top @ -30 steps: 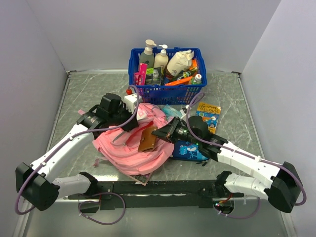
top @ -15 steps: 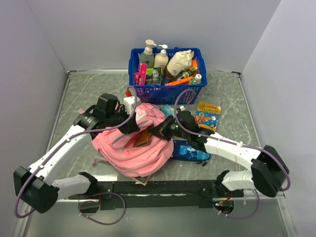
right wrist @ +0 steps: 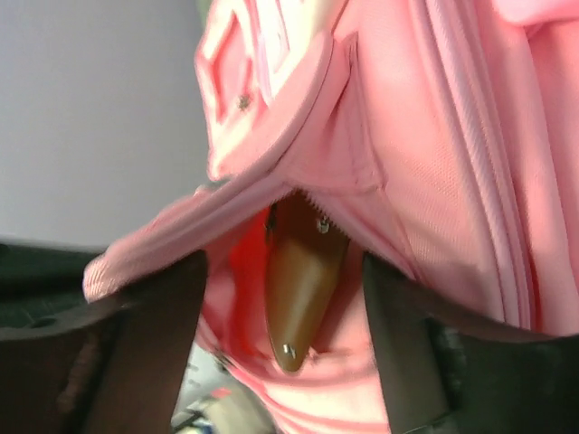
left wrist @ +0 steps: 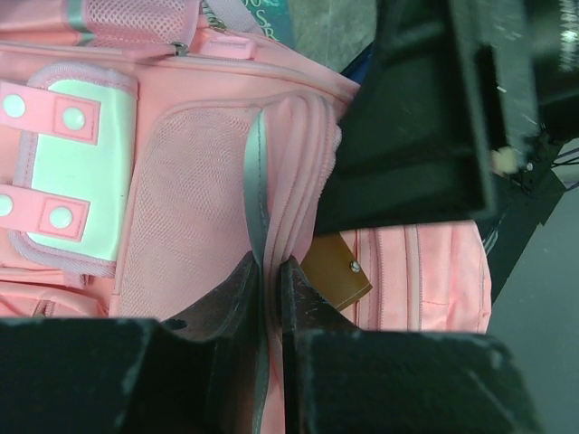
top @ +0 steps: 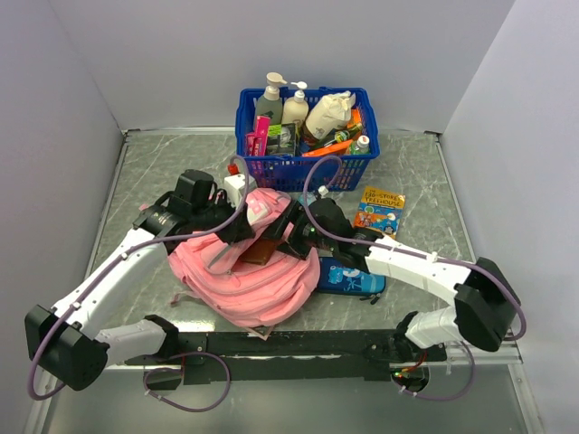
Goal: Pack the student bag
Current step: Place the personal item in the student bag.
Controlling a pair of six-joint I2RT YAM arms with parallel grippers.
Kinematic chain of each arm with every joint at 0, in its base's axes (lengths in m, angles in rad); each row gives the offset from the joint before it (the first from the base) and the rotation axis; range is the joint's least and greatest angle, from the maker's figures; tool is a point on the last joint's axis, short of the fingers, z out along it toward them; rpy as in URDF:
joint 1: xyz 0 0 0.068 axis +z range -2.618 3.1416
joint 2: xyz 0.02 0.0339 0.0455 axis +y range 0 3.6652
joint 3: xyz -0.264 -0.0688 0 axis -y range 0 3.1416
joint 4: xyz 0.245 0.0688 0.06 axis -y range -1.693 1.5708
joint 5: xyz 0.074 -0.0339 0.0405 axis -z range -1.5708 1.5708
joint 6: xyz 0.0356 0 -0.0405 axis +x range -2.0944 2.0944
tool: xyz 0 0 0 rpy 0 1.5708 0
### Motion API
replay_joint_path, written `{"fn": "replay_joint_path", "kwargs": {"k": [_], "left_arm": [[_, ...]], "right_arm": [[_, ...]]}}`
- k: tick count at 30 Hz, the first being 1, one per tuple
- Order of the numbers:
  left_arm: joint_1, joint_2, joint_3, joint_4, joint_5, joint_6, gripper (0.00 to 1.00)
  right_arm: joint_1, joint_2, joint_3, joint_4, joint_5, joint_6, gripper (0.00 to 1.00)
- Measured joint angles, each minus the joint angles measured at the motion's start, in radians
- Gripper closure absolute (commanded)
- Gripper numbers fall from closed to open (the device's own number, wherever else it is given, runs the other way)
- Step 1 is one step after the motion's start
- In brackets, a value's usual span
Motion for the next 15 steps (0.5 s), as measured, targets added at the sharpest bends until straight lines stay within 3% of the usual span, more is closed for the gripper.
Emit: {"fn": "replay_joint_path", "kwargs": {"k": [4,7,12,14,15], "left_arm": [[-0.003,0.002,0.0,0.002,0.006,0.0,0.67],[-0.012,0.011,0.002,0.01,0.022,-0.001,0.58],[-0.012,0.036,0.045,0.047,0.053,-0.003,0.56],[-0.011,0.037,0.066,0.064,0.064,-0.003,0.54],[-0.011,0.037,0.076,0.066,0.07,0.0,0.51]], "right_arm": [[0.039,-0.076,0.016,-0.076,0.022,-0.166,0.16],[0.069,-0.176,0.018,-0.107,0.041,-0.288,0.26],[0.104,-0.274,0.018,-0.134,0.077,-0.427,0.69],[0.117,-0.269,0.018,-0.158,0.108,-0.465,0.94],[0.127,-0.266,0.018,-0.171,0.127,-0.486,0.94]]}}
